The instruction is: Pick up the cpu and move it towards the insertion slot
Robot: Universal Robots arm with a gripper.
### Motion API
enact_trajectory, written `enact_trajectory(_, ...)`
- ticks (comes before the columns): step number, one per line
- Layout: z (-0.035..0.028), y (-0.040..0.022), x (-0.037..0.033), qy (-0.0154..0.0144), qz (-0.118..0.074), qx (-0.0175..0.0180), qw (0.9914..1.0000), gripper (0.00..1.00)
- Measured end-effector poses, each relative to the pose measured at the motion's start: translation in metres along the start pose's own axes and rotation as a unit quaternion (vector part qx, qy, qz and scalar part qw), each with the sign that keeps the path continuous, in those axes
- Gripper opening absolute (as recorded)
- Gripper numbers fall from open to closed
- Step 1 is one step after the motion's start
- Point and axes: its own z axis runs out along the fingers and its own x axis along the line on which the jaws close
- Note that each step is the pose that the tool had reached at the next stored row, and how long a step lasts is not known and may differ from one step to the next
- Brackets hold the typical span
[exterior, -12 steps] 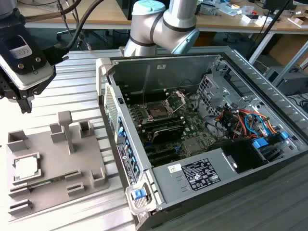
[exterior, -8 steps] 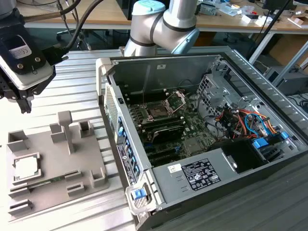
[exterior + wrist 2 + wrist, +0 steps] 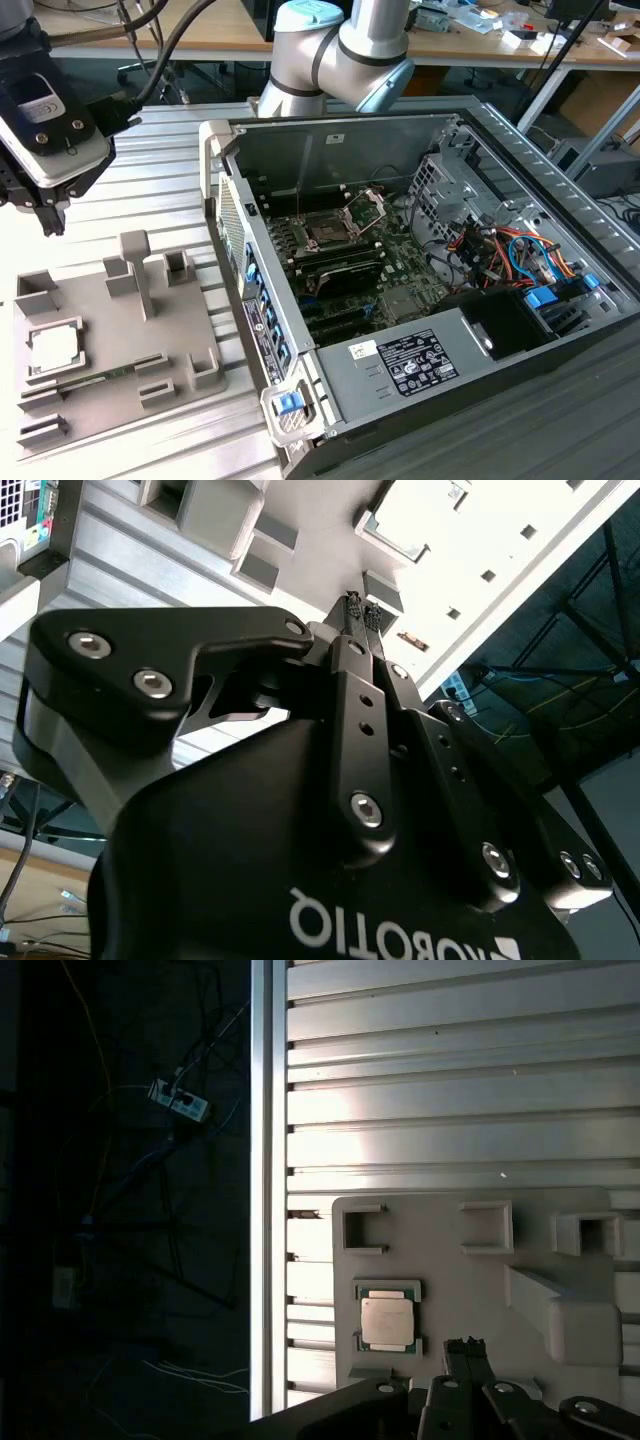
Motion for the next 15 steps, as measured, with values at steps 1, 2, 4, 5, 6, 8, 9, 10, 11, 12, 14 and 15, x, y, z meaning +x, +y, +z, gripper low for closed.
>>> enact_trajectory(1,0.0017,0.0,0.0,0.0,0.0,0.0,1.0,0.11)
enact_trajectory(2,0.0031,-0.0001,0.0,0.0,0.0,0.0002,1.0,0.11)
enact_trajectory(4,0.0032,-0.0001,0.0,0.0,0.0,0.0002,1.0,0.11)
enact_trajectory(5,0.0032,-0.0001,0.0,0.0,0.0,0.0002,1.0,0.11)
enact_trajectory(6,0.0033,-0.0001,0.0,0.0,0.0,0.0002,1.0,0.11)
enact_trajectory(8,0.0054,-0.0001,0.0,0.0,0.0,0.0005,1.0,0.11)
enact_trajectory(9,0.0055,-0.0001,0.0,0.0,0.0,0.0005,1.0,0.11)
enact_trajectory(10,0.0056,-0.0001,0.0,0.0,0.0,0.0005,1.0,0.11)
enact_trajectory(11,0.0059,-0.0001,0.0,0.0,0.0,0.0005,1.0,0.11)
enact_trajectory(12,0.0061,-0.0001,0.0001,0.0,0.0,0.0005,1.0,0.11)
enact_trajectory(14,0.0066,-0.0001,0.0001,0.0,0.0,0.0005,1.0,0.11)
enact_trajectory(15,0.0067,-0.0001,0.0001,0.0,0.0,0.0006,1.0,0.11)
